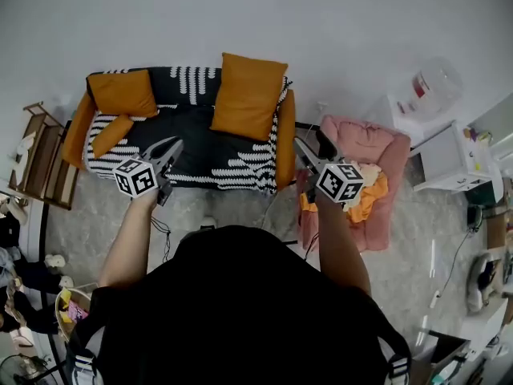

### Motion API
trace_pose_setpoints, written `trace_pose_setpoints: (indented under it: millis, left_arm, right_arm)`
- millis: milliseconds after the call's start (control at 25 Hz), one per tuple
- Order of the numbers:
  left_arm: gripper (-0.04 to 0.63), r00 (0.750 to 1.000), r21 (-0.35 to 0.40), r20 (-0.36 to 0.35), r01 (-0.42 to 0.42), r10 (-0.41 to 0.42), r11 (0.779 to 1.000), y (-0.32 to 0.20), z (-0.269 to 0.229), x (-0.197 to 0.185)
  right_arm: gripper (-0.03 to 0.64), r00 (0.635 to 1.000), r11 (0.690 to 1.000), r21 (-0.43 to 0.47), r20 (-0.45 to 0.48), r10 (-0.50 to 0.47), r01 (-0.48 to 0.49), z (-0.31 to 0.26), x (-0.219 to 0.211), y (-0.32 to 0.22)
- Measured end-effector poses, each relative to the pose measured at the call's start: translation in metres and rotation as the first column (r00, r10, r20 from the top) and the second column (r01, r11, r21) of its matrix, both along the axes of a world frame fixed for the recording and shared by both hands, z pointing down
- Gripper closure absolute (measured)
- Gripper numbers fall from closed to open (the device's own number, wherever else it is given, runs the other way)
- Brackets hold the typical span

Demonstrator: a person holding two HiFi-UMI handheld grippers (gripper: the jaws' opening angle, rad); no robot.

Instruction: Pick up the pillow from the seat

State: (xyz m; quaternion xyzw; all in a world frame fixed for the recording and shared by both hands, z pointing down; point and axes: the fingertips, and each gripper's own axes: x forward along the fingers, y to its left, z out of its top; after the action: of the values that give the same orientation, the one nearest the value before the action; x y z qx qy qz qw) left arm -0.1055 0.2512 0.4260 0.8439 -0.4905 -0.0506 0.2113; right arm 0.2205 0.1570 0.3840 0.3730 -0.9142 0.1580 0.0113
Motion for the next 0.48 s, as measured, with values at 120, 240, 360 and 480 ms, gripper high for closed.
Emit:
trace_pose_setpoints:
  millis: [120,240,360,480]
  left_arm:
    - [0.545,1.000,0.000,0.003,-0.005,0.005,1.000,0.002,-0.001,0.005]
    - [0.545,1.000,-0.008,0.008,-0.010,0.010,1.000,0.005,0.001,0.007]
    - [0.545,1.000,-0.017,0.009,-0.003,0.003,1.000,0.005,0.004,0.003]
    - [0.543,1.000,-0.016,0.010,0.002,-0.002,1.000,0.001,0.005,0.000]
  right_arm:
    - [0.250,1.000,1.000,-0.012,0.024,0.017,-0.016,0.002,0.008,0.000]
    - [0.250,0.999,1.000,-0.025,0.034,0.020,-0.020,0.007,0.011,0.001]
    - [0.250,0.999,0.999,-0.031,0.040,0.024,-0.023,0.009,0.011,0.001]
    - [0.250,0.999,0.999,-0.037,0.041,0.030,-0.029,0.012,0.011,-0.002]
